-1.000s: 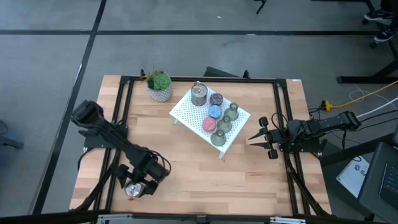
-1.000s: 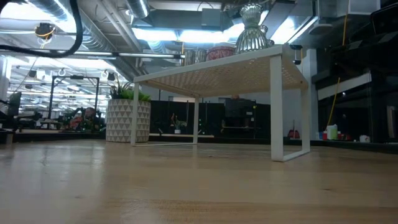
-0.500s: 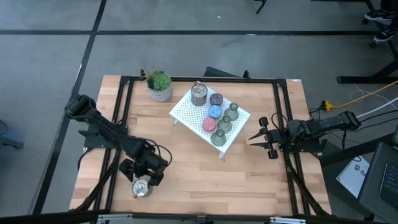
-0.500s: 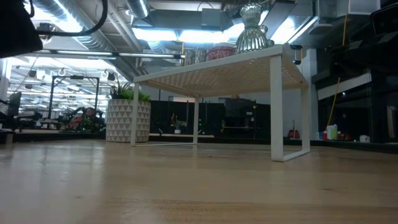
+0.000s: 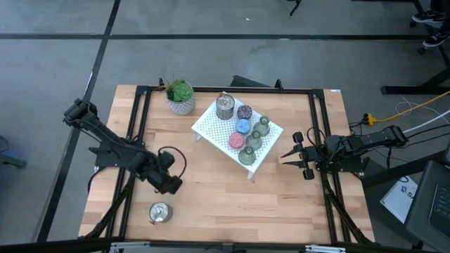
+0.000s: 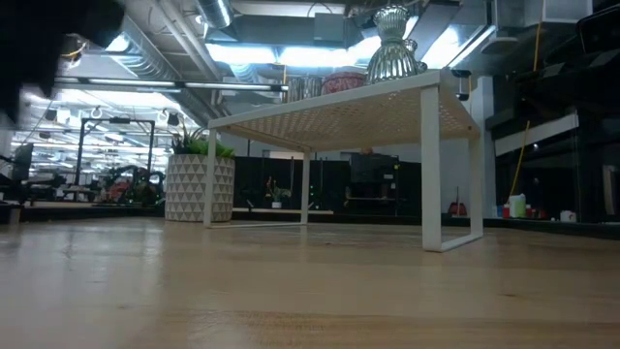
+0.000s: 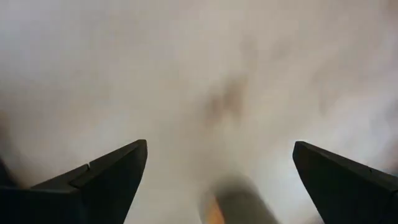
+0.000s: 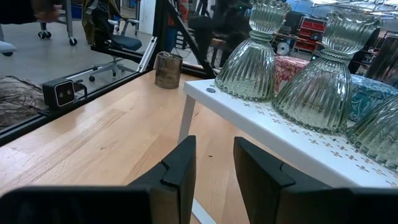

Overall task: Pick & Place candle stick holders
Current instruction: Put the silver scented candle on the shelf aligned with the other silver scented candle on the shelf

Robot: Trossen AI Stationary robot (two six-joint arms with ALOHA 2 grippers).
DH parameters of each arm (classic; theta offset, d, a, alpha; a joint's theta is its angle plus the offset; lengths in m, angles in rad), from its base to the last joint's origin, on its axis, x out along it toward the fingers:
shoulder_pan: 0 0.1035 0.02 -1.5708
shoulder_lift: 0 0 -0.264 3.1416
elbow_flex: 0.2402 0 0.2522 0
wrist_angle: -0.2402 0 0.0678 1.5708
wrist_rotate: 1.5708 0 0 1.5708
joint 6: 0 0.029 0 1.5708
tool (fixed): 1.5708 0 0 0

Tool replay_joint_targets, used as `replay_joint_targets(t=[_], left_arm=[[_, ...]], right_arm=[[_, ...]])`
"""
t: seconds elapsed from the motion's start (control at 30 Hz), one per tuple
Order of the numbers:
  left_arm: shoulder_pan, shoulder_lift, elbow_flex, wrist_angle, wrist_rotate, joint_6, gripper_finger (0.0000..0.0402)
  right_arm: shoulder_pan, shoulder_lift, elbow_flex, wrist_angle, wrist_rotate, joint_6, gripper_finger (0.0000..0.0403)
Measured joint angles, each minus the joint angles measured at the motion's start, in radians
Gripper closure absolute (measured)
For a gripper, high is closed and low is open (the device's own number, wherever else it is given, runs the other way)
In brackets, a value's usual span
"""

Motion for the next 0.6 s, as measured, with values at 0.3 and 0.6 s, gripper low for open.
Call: replay_joint_targets(t=[0.3, 0.6], left_arm=[[-0.089, 0.019, 0.0, 0.069, -0.706, 0.748, 0.0001], [-0.241, 0.019, 0.0, 0.175, -0.486, 1.059, 0.0001]], right_arm=[[0.0, 0.0, 0.0, 0.0, 0.0, 0.0, 0.0291], [0.0, 0.0, 0.0, 0.0, 0.0, 0.0, 0.0291]])
